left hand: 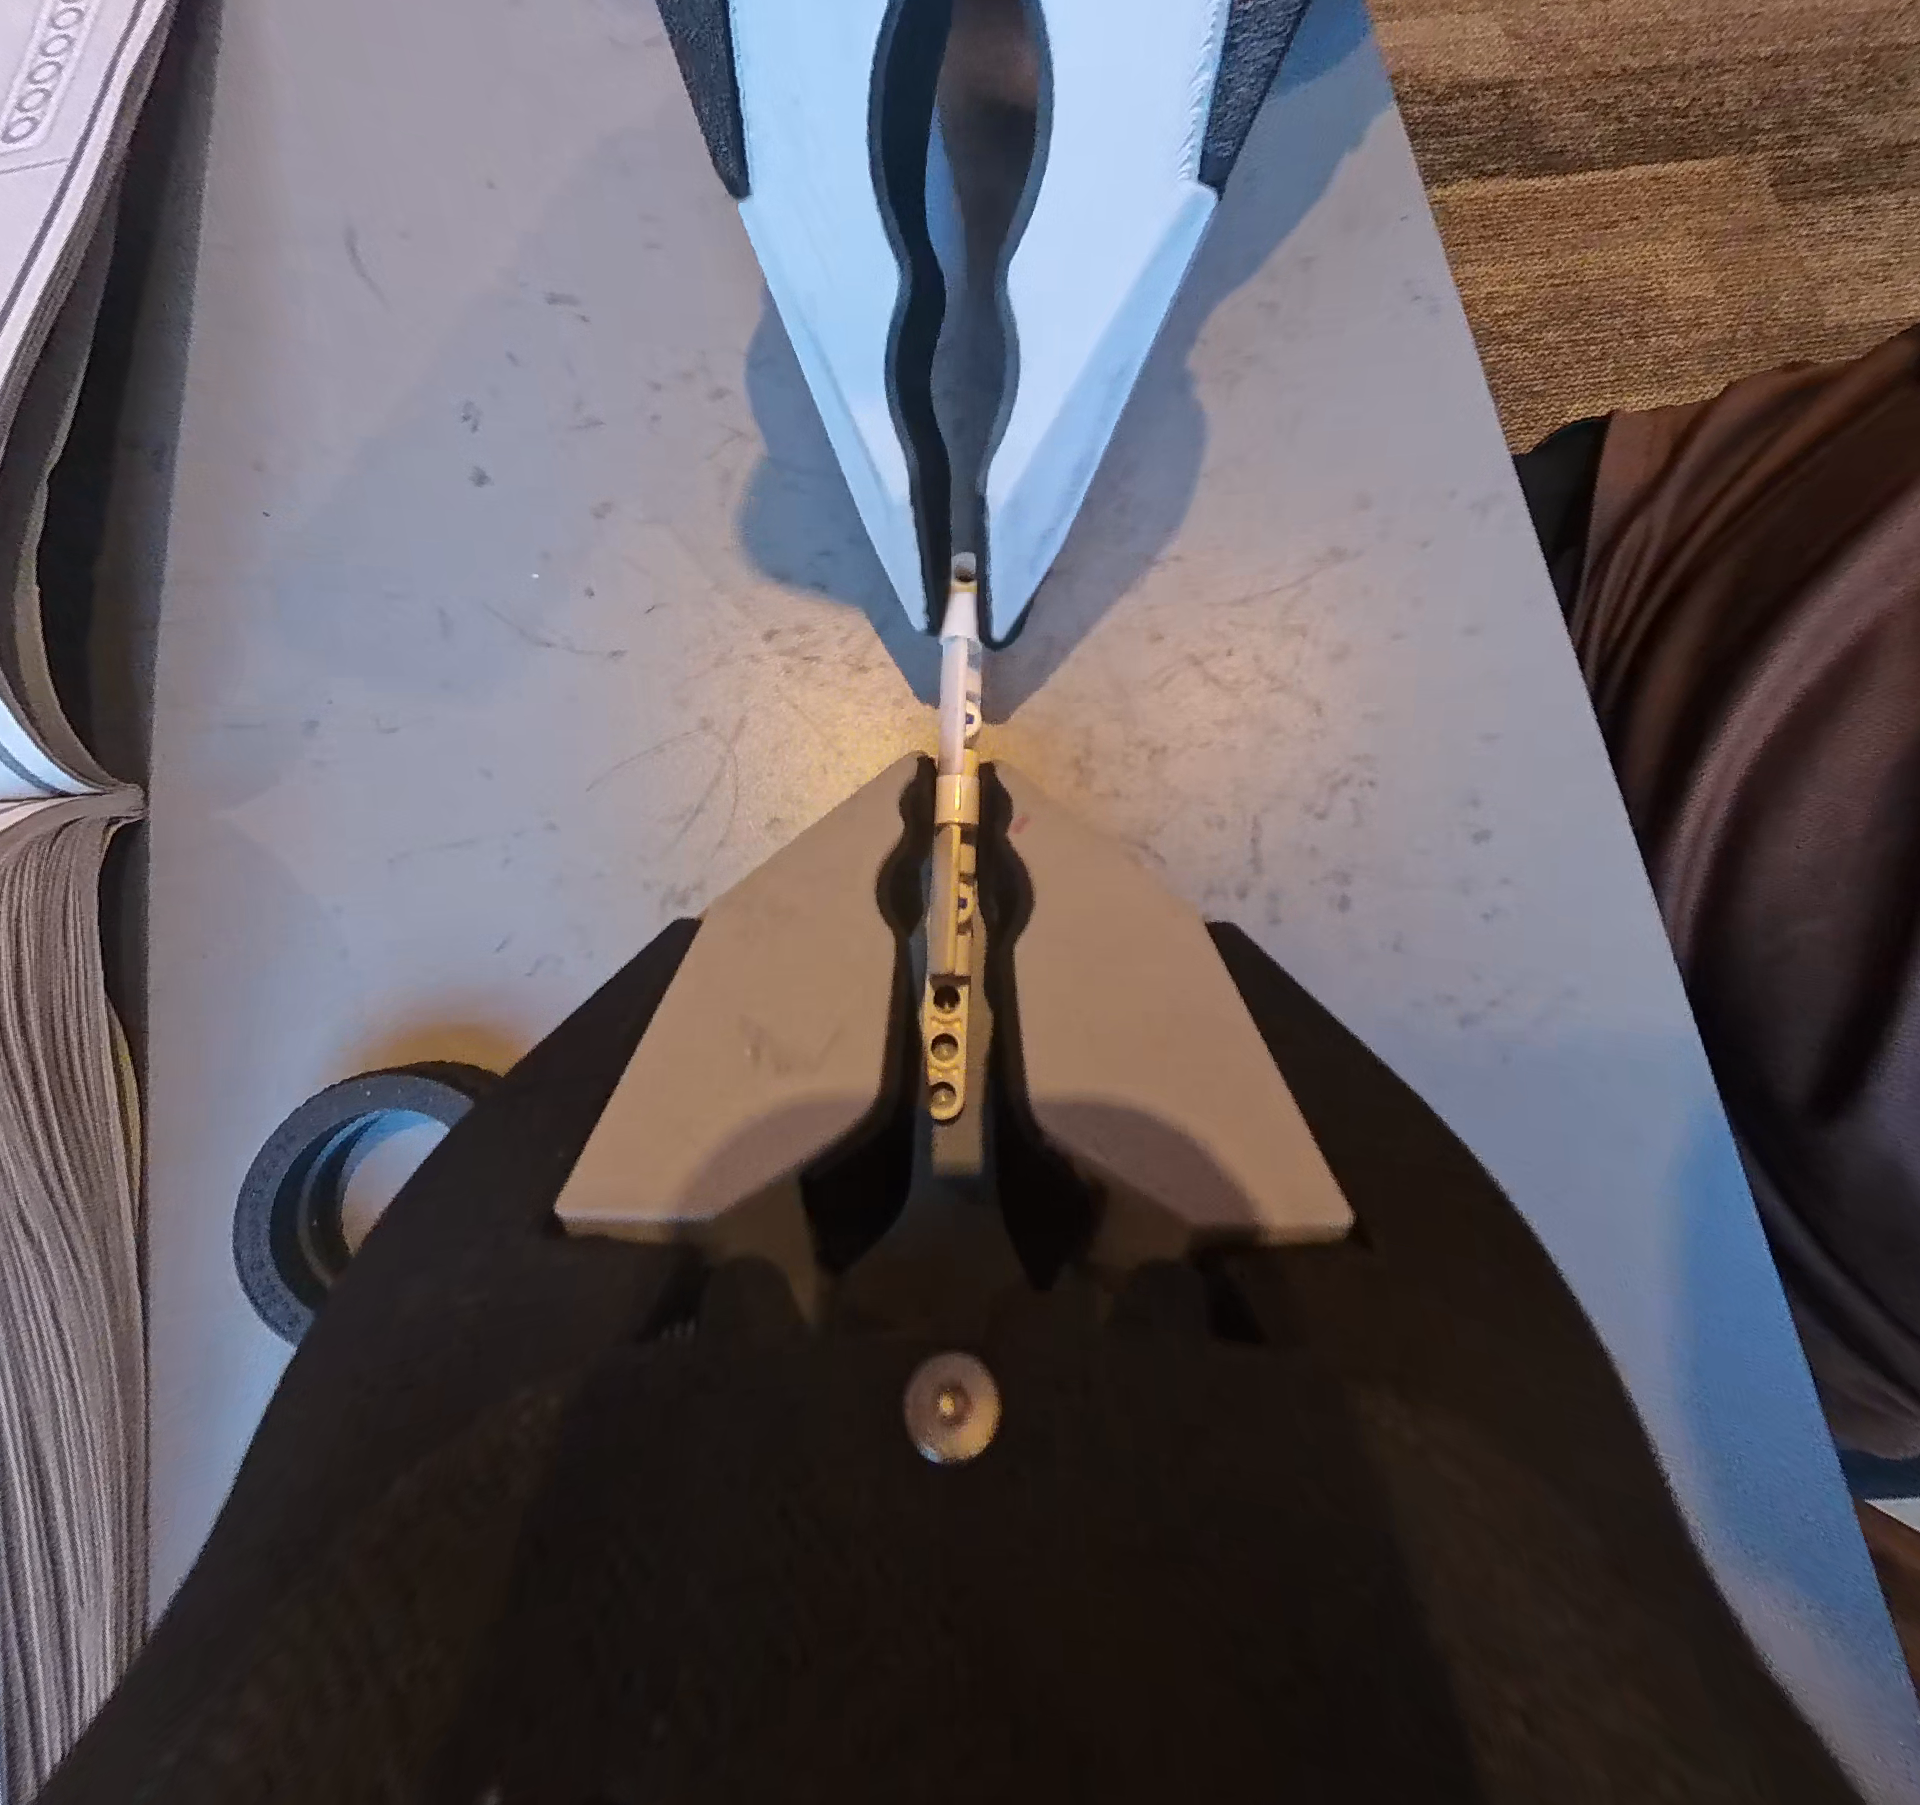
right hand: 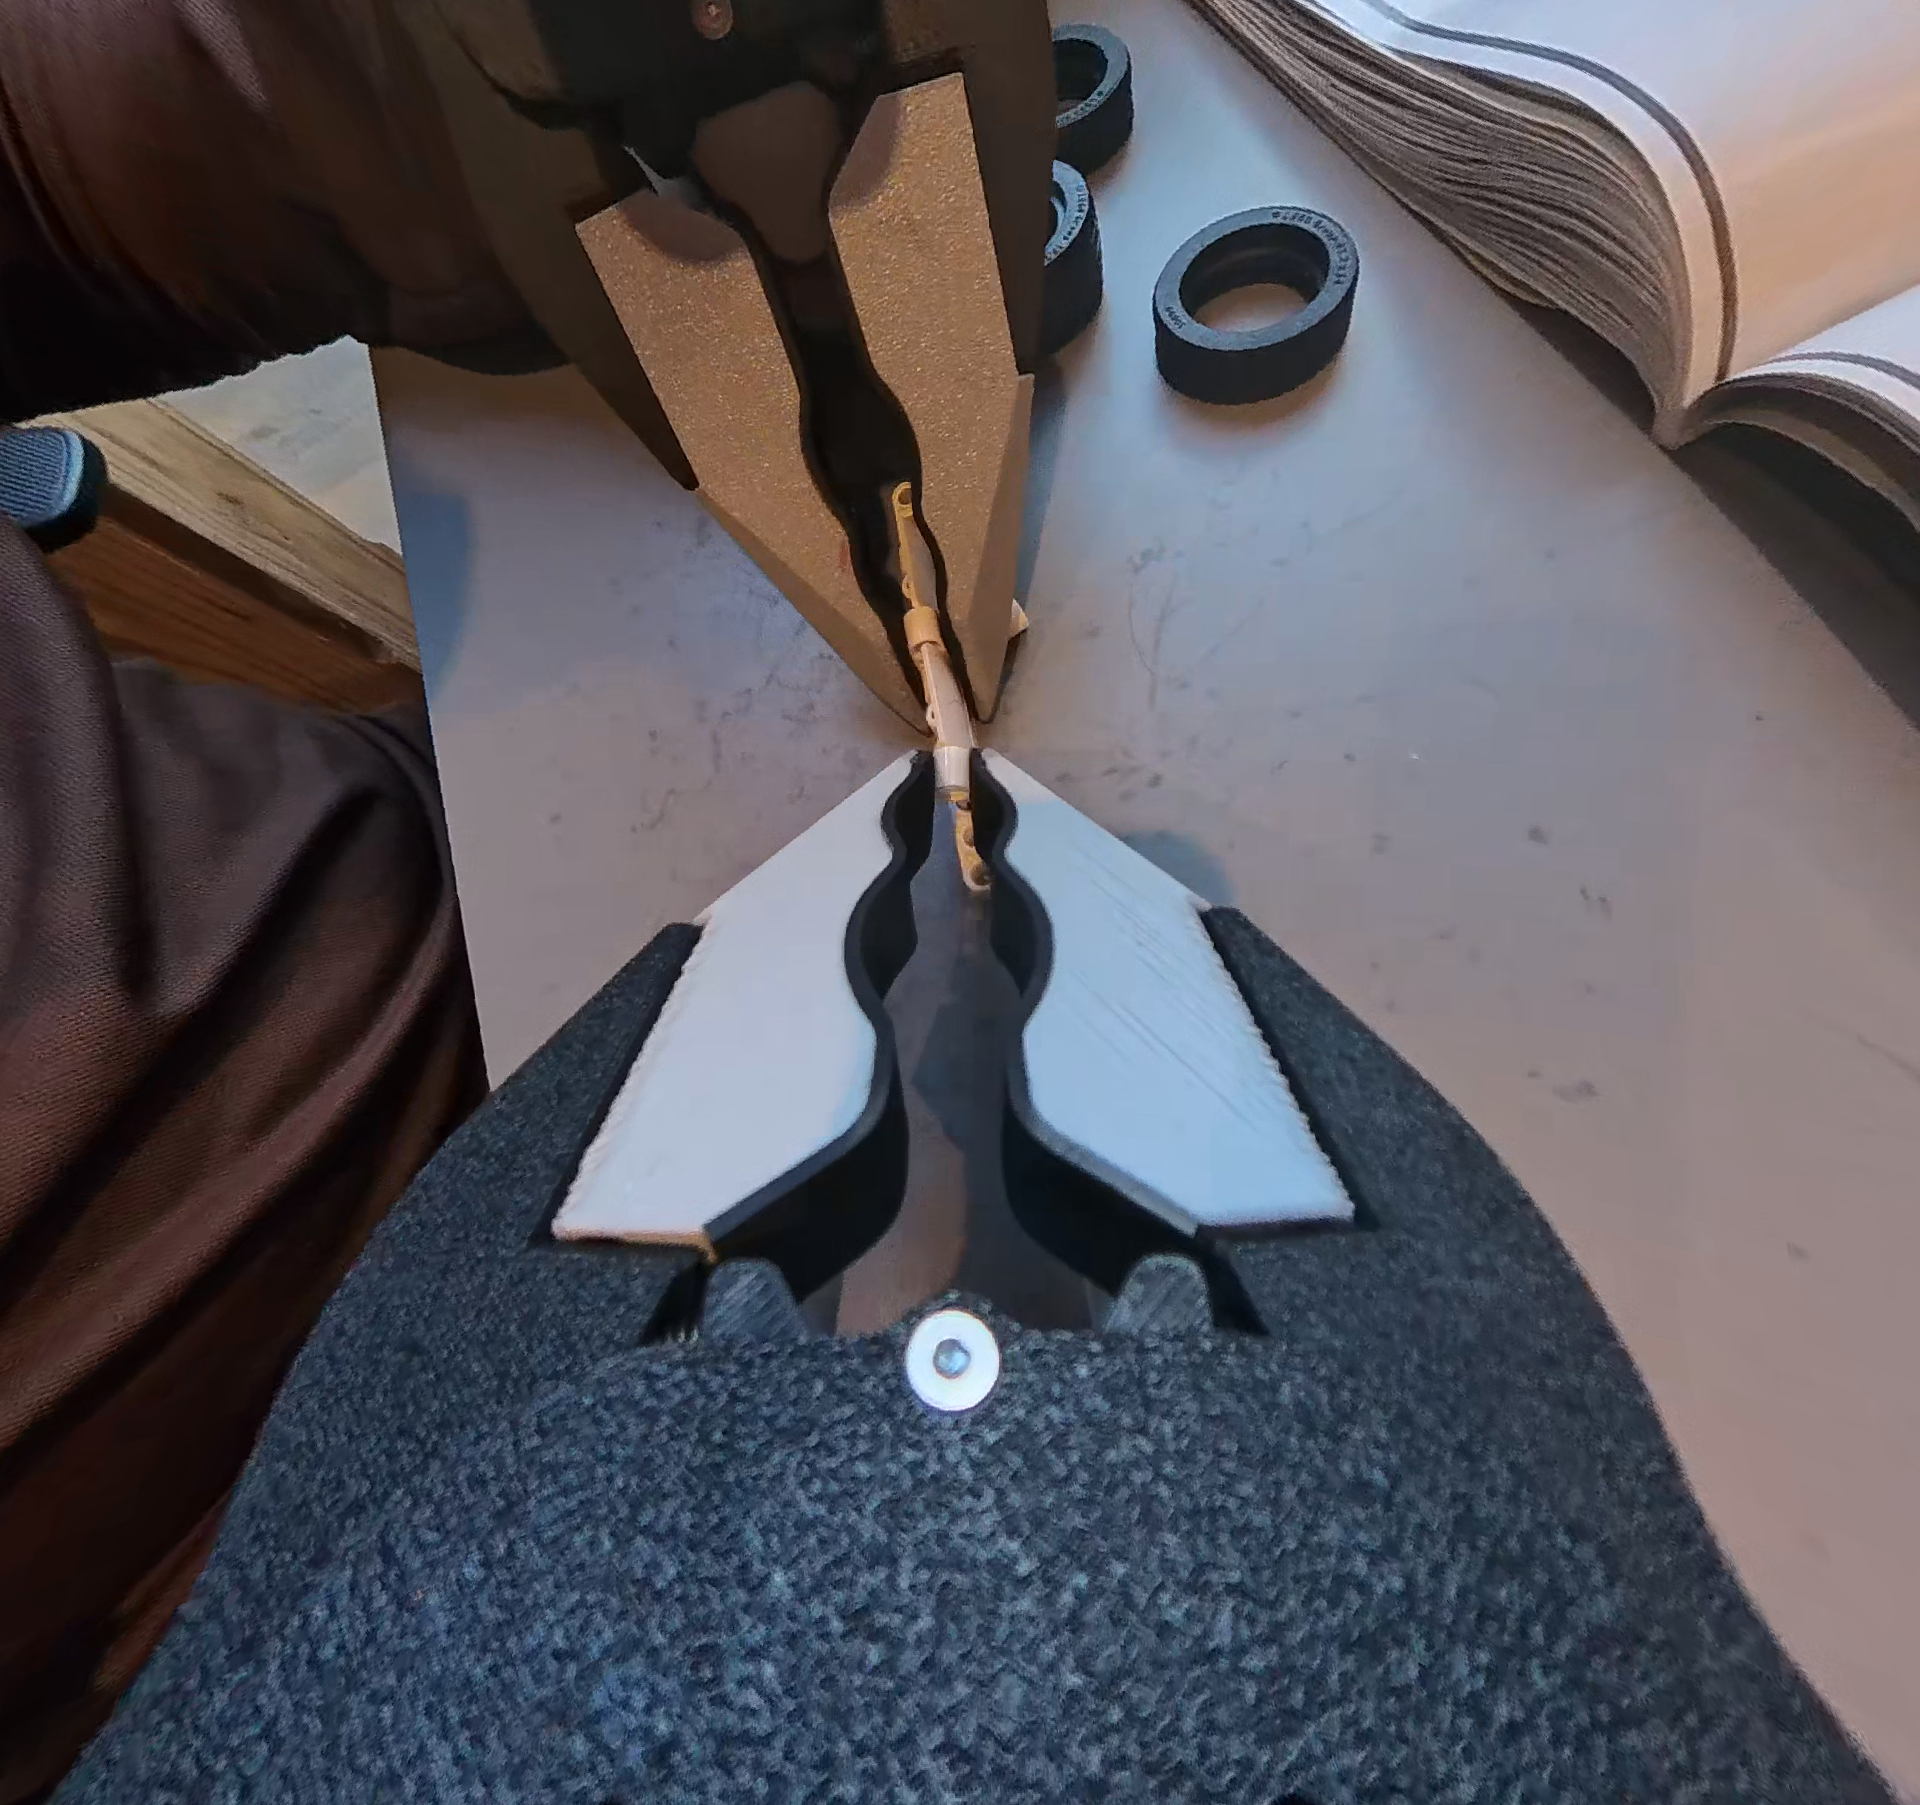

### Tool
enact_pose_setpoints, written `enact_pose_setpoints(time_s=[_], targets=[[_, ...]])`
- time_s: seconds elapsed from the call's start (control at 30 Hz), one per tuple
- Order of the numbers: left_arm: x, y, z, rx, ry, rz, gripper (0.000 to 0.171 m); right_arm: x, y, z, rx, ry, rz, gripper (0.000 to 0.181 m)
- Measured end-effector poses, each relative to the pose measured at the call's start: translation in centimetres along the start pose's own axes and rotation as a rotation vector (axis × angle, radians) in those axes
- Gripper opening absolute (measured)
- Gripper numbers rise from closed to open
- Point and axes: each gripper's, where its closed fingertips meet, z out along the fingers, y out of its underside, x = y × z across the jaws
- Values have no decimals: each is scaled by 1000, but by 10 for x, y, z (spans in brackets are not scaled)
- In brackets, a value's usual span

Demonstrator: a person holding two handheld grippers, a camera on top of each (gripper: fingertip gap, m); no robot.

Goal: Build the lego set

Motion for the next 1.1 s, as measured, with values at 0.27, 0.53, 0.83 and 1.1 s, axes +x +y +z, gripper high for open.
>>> enact_pose_setpoints(time_s=[0.27, 0.53, 0.83, 1.1], targets=[[0, 0, 0, 4, -9, 10, 5, 0, 1, 1, -6, 4, -8, 6], [0, 0, 0, 7, -7, 6, 5, 3, 2, -2, -10, 37, -37, 6], [0, 0, 0, 8, -4, 3, 5, 1, 2, -3, -35, 51, -46, 6], [0, -1, 1, 9, -8, 5, 5, 2, 1, -1, -34, 79, -91, 6]])
